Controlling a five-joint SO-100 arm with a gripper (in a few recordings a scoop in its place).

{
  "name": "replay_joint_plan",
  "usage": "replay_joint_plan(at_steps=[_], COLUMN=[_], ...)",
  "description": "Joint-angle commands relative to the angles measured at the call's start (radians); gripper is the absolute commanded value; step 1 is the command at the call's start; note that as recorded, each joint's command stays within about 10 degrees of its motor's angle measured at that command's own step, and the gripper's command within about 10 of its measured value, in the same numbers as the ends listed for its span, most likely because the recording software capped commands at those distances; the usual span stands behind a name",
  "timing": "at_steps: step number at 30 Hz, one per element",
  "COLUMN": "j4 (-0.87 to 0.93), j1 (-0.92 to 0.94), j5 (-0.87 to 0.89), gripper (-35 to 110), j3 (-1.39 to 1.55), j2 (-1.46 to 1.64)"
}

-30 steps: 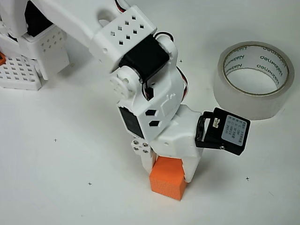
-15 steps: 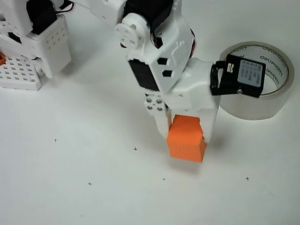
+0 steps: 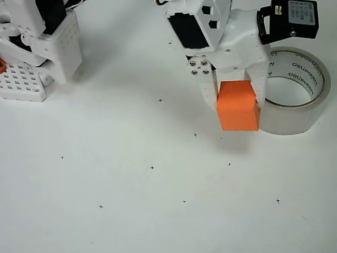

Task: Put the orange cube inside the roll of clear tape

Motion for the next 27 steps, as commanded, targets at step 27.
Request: replay_joint_plan(at_steps=[27], j4=[0.051], j1=[-0.23], j5=[0.075], gripper=[19], j3=[-0.295], j2=[-0.032])
